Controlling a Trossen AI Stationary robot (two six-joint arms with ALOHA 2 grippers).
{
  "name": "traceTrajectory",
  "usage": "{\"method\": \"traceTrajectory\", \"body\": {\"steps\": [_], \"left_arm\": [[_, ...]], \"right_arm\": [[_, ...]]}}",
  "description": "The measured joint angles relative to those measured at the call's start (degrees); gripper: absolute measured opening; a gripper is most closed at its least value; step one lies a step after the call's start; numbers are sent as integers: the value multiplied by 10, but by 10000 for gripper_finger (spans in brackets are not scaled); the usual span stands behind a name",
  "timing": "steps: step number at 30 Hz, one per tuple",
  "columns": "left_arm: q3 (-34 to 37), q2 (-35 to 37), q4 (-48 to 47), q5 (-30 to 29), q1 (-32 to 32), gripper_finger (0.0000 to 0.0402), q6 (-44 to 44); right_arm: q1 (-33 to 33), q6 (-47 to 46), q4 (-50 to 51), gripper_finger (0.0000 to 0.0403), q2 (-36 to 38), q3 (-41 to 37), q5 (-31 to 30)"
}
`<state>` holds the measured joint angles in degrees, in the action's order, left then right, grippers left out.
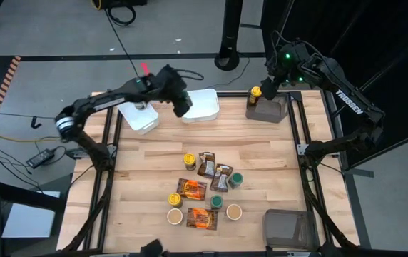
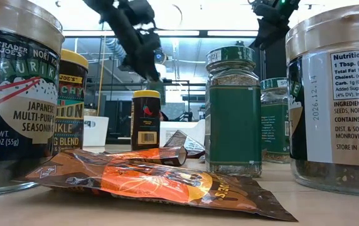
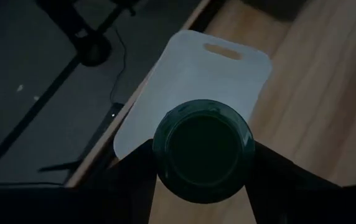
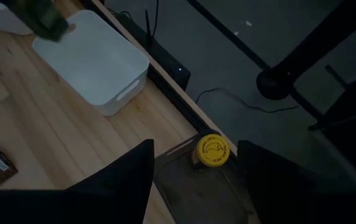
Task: Sort spices by type
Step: Put the left green seasoning bottle into the right white bin
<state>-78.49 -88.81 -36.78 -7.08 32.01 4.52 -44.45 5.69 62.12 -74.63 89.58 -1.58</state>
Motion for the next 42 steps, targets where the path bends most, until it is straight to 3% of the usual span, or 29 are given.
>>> {"method": "traceTrajectory", "body": {"steps": [4,9,22,42], "left_arm": [[-54,-68,-14,11,25,198,43],[-86,-120,-30,82,64,198,81],[-86,-141,-49,172,93,198,194],[-86,-170,-41,141,104,199,204]], "right_arm": [[0,-8,0,240,0,0,-2],[0,-9,0,238,0,0,-2],[0,-6,0,236,0,0,-3],[0,-10,-4,235,-4,0,-4]]}}
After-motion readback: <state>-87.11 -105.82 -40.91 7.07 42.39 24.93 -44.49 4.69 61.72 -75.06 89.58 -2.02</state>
